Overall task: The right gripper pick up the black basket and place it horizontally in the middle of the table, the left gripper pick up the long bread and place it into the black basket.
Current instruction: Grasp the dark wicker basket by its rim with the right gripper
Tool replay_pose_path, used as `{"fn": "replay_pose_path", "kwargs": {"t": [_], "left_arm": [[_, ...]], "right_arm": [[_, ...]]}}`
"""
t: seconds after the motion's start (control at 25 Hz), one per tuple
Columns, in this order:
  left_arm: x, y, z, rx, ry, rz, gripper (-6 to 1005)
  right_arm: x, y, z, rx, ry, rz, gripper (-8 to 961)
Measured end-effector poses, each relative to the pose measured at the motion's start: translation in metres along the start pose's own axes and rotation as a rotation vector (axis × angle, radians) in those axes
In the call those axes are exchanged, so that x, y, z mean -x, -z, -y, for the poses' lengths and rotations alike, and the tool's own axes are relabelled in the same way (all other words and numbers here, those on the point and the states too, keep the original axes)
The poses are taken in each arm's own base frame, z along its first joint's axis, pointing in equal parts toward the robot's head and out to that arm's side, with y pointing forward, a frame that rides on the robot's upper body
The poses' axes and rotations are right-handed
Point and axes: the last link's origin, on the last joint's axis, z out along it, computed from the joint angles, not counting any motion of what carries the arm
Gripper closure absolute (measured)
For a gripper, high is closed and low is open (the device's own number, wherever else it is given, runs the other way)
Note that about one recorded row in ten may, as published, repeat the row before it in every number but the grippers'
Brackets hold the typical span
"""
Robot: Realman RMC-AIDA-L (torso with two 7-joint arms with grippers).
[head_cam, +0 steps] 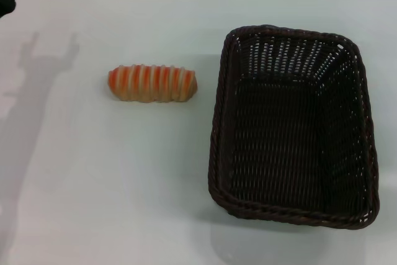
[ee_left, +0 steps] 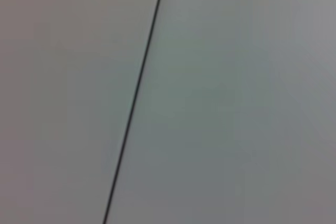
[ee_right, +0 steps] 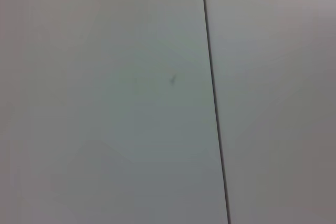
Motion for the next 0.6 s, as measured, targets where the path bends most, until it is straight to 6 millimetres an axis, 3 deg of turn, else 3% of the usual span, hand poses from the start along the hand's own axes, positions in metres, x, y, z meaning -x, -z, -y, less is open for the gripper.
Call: {"fn": "replay_pose_path", "kwargs": {"t": [0.36,0.6], "left_arm": [[-0.002,0.006,0.006,-0.021,0.020,-0.011,140],[-0.003,0.020,0.009,-0.030,0.032,-0.029,139]], "right_arm": [[-0.003,0.006,0.005,-0.010,0.004,-0.010,564],[-0.004,0.012,0.007,0.002,0.006,-0.011,563]]}}
